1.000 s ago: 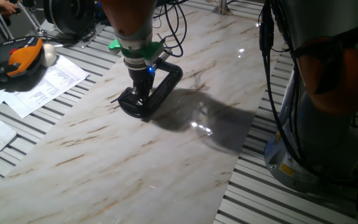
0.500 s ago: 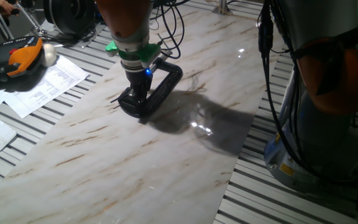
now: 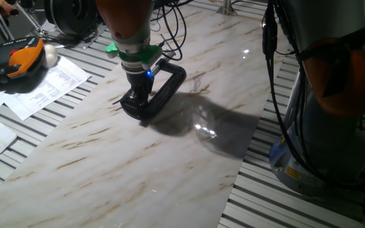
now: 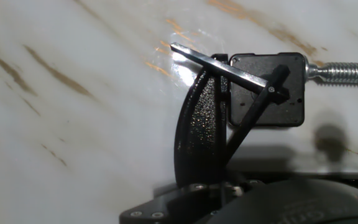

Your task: Turn the hands of a clock

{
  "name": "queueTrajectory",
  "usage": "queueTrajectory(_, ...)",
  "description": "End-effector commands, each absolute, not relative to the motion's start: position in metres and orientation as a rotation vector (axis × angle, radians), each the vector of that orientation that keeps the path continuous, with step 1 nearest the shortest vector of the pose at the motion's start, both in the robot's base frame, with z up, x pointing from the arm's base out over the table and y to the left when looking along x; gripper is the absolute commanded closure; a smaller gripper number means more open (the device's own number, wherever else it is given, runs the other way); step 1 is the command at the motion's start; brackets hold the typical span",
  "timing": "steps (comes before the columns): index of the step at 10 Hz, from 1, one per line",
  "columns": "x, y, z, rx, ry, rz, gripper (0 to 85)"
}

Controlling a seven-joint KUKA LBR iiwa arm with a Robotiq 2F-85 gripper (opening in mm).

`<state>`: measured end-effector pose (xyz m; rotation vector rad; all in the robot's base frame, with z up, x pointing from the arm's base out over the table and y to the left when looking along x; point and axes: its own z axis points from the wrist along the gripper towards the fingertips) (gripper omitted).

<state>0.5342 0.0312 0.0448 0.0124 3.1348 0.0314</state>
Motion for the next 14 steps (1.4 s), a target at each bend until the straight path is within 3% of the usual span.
queueTrajectory(1,0.535,0.033,0.045,0.016,3.137,0.031,85.0)
queueTrajectory(14,0.549,0.050,0.046,0.038,3.138,-0.002,85.0)
